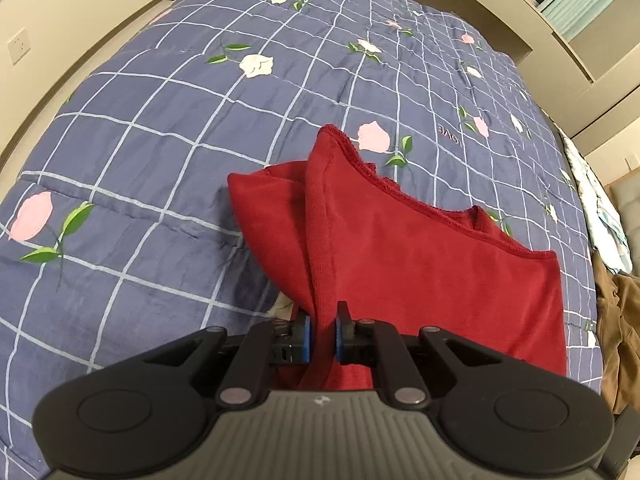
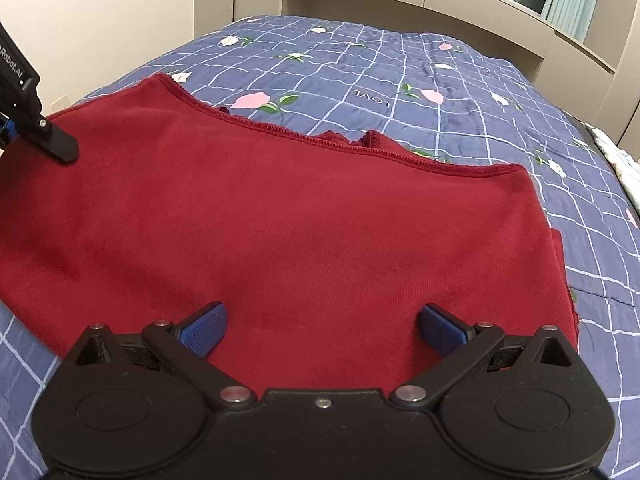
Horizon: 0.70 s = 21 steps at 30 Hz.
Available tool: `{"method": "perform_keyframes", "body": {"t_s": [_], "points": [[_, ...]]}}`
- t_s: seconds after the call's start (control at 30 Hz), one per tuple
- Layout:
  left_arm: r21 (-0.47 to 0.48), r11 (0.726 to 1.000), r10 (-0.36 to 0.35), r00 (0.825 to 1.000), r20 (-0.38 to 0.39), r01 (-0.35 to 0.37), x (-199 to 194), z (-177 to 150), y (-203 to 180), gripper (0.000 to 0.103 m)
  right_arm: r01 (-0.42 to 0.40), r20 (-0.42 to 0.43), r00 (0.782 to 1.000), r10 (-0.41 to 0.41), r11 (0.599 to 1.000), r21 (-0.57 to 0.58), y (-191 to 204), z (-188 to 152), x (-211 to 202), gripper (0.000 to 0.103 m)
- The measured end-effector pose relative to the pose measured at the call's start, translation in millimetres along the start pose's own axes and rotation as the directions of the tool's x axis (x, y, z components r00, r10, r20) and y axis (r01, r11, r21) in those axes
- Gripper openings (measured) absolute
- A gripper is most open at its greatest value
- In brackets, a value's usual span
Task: Fold small clothes
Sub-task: 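Grasp the red sweater's folded edge with the left gripper, then lift the sweater edge with the left gripper and fold it over the sweater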
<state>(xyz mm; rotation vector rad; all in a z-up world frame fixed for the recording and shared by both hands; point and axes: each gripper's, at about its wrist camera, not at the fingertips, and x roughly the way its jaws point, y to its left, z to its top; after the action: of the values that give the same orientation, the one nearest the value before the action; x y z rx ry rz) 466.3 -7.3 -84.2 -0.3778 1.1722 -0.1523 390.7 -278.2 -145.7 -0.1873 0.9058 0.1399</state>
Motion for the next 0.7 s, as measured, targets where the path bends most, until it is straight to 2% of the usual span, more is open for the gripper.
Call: {"method": "perform_keyframes", "body": {"t_s": [0.07, 0.13, 0.17, 0.2, 0.27, 0.37, 0.47, 0.53, 0.6, 0.7], "points": [[-0.001, 1.000, -0.012, 1.000, -0.021, 0.012, 5, 0, 3, 0.017, -0.001, 0.001, 1.000, 0.001, 1.000, 0.003, 0, -1, 1, 0.102], [-0.021, 1.000, 0.022, 0.999, -0.041, -0.023, 10, -1, 8, 0.045, 0.001, 0.002, 1.000, -0.001, 1.000, 0.004, 0, -1, 1, 0.102], [-0.031, 0.998, 0.047, 0.997, -0.055, -0.049, 14, -2, 12, 0.067, 0.001, 0.003, 1.000, -0.001, 1.000, 0.004, 0, -1, 1, 0.103], [-0.035, 0.997, 0.061, 0.996, -0.059, -0.063, 15, -4, 14, 0.074, 0.001, 0.004, 1.000, -0.001, 1.000, 0.004, 0, -1, 1, 0.103], [-0.037, 0.997, 0.070, 0.994, -0.080, -0.073, 20, -8, 22, 0.073, 0.001, 0.008, 1.000, -0.001, 1.000, 0.005, -1, -2, 2, 0.103], [-0.070, 0.996, 0.036, 0.990, -0.134, -0.046, 28, -17, 35, 0.073, -0.003, 0.010, 1.000, 0.003, 1.000, 0.003, -1, -4, 2, 0.103], [-0.111, 0.994, -0.010, 0.993, -0.118, -0.004, 29, -20, 45, 0.073, -0.005, 0.010, 1.000, 0.005, 1.000, 0.000, -1, -4, 2, 0.103], [-0.151, 0.988, -0.044, 0.994, -0.104, 0.027, 29, -18, 51, 0.063, -0.005, 0.009, 1.000, 0.005, 1.000, -0.001, -1, -4, 2, 0.103], [-0.196, 0.979, -0.087, 0.989, -0.121, 0.062, 33, -15, 55, 0.039, -0.005, 0.010, 1.000, 0.005, 1.000, 0.000, -1, -4, 2, 0.103], [-0.238, 0.969, -0.103, 0.986, -0.133, 0.069, 37, -14, 54, 0.026, 0.000, 0.011, 1.000, 0.000, 1.000, 0.001, 0, -4, 1, 0.103]]}}
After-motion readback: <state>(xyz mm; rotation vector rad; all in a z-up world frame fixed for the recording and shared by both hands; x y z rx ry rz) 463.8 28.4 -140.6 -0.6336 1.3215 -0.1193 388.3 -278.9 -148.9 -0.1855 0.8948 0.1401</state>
